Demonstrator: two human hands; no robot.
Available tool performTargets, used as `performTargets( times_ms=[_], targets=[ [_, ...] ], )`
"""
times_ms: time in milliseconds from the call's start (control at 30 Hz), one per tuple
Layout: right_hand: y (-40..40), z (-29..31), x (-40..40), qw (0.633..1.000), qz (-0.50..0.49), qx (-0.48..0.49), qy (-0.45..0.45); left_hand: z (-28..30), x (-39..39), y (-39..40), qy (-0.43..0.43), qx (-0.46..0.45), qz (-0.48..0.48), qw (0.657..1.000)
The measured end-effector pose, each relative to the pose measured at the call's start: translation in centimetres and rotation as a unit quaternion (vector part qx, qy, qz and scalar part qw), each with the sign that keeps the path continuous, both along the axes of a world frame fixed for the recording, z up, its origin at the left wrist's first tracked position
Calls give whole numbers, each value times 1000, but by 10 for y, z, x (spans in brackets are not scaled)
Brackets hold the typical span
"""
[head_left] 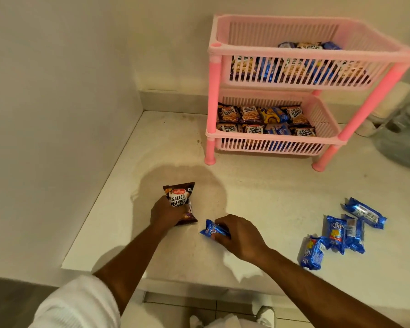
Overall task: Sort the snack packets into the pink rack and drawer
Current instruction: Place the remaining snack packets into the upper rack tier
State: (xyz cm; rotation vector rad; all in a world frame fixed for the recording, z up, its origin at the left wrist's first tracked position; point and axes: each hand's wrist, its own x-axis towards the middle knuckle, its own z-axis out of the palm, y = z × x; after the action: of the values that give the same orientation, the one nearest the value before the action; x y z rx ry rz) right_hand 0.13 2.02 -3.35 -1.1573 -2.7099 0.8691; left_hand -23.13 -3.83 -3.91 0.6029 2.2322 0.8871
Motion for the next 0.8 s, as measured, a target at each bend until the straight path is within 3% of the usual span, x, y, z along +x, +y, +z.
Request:
performTargets(
  times_ms=[133, 233, 367, 500, 800],
  targets=[
    [11, 7, -3, 996, -46, -73, 22, 10, 9, 3, -46, 47, -42, 997],
    [26, 20, -3, 982, -99, -126, 105, 26, 13, 11, -109, 108, -94, 984],
    [56, 57, -4, 945, -142, -191, 223, 67, 18, 35, -115, 187, -142, 965],
    [91, 119, 1, 920, -138, -208, 301, 135, 30, 69, -104, 260, -125, 952],
    [152, 261, 31, 859, -143, -186, 456, 257, 54, 126, -174, 306, -133, 926]
  ],
)
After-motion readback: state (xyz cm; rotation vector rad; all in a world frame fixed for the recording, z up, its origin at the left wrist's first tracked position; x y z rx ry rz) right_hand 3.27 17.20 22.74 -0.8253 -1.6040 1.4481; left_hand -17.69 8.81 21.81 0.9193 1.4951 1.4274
